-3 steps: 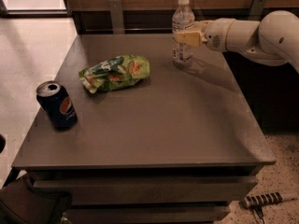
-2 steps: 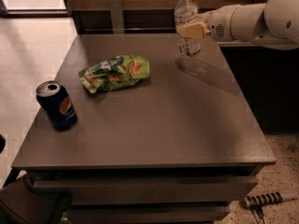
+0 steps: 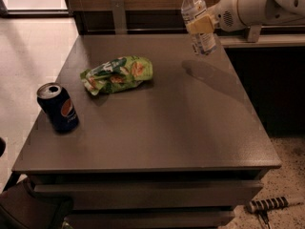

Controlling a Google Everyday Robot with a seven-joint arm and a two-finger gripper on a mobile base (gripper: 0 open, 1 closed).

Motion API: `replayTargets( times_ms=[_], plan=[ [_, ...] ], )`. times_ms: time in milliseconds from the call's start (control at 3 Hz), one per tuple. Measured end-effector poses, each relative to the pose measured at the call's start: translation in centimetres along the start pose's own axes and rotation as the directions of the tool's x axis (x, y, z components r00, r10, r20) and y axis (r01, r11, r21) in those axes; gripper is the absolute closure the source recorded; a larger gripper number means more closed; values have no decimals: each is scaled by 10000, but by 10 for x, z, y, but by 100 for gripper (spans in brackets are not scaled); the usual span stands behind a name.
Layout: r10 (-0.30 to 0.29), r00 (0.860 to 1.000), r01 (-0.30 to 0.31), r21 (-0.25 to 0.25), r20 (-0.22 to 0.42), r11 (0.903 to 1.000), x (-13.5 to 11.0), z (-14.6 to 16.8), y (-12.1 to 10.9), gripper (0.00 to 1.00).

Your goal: Knock blue plastic bottle over

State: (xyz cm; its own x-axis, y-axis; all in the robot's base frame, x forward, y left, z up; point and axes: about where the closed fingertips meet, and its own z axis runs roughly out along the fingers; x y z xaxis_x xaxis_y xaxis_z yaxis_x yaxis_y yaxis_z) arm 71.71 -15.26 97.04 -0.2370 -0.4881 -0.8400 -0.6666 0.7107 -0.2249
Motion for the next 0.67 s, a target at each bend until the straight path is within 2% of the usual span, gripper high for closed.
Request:
replayTargets(
  times_ms=[333,667],
  plan=[
    [-24,9958,2,-240,-914,9997,12,-8,3,100],
    [97,9882,-191,-598,-1529,9980,23,-14,10,100]
  ],
)
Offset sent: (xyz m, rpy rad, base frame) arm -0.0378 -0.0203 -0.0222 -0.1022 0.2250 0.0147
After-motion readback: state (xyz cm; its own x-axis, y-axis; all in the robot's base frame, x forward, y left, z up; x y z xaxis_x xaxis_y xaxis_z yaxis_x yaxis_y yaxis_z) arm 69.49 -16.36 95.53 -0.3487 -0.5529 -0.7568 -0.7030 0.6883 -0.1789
